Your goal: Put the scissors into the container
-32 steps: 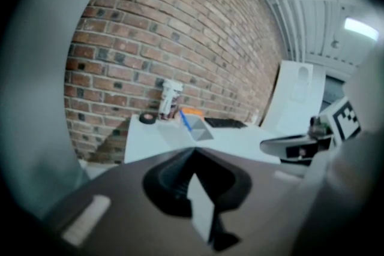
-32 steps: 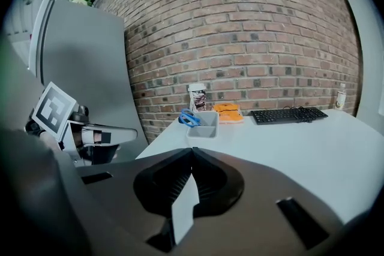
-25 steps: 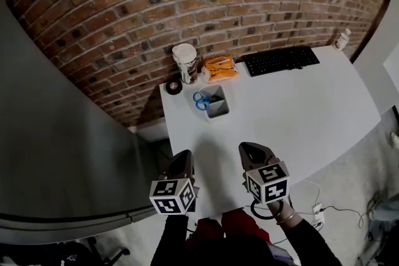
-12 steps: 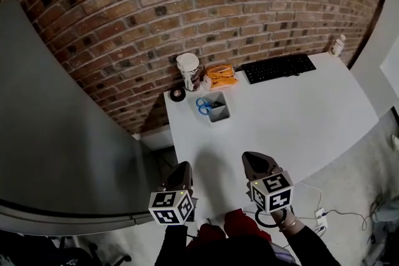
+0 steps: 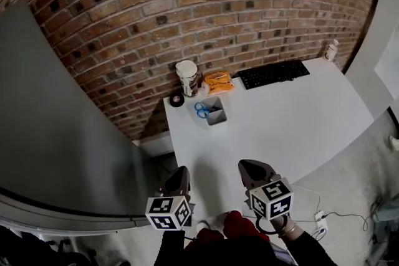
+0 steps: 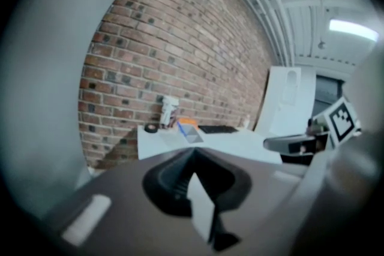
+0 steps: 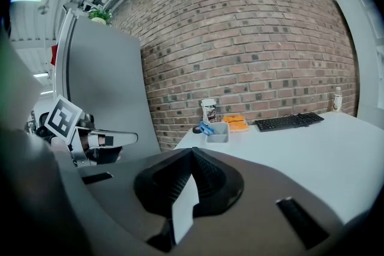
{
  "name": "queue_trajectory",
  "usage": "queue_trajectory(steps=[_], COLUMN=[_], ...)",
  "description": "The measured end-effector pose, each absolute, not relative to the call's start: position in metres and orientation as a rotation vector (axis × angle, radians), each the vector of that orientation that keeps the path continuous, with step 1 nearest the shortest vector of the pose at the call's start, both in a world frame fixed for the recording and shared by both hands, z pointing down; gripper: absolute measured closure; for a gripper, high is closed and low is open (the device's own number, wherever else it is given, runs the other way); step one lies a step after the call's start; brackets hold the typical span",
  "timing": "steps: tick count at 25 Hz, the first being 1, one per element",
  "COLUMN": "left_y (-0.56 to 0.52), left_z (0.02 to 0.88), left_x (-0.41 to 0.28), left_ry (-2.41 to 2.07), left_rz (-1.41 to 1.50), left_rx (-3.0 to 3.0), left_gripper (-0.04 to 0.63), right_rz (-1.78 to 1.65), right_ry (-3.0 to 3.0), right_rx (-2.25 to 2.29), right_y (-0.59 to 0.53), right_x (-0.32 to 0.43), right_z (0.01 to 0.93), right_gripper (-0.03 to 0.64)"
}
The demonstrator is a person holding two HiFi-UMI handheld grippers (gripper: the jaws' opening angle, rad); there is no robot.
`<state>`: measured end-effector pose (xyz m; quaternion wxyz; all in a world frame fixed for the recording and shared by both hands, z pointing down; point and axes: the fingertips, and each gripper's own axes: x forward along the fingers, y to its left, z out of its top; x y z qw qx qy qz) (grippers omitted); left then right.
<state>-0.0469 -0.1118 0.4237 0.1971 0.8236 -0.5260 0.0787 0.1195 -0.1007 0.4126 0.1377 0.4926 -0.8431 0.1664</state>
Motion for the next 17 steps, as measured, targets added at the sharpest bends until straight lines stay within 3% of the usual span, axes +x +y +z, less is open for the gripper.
queue_trajectory(steps=[17], left_y=[-0.073], left_z=[0.400], left_x=[-0.048], left_ry=[-1.455], left_rz=[0.211], left_rx=[2.402], left_gripper=[0.594], right_rz=[0.477], right_ry=[-2.526], right_rx=[1.430], right_y=[-0.059], right_x=[0.106], right_z=[0.390], right_gripper=[0.609])
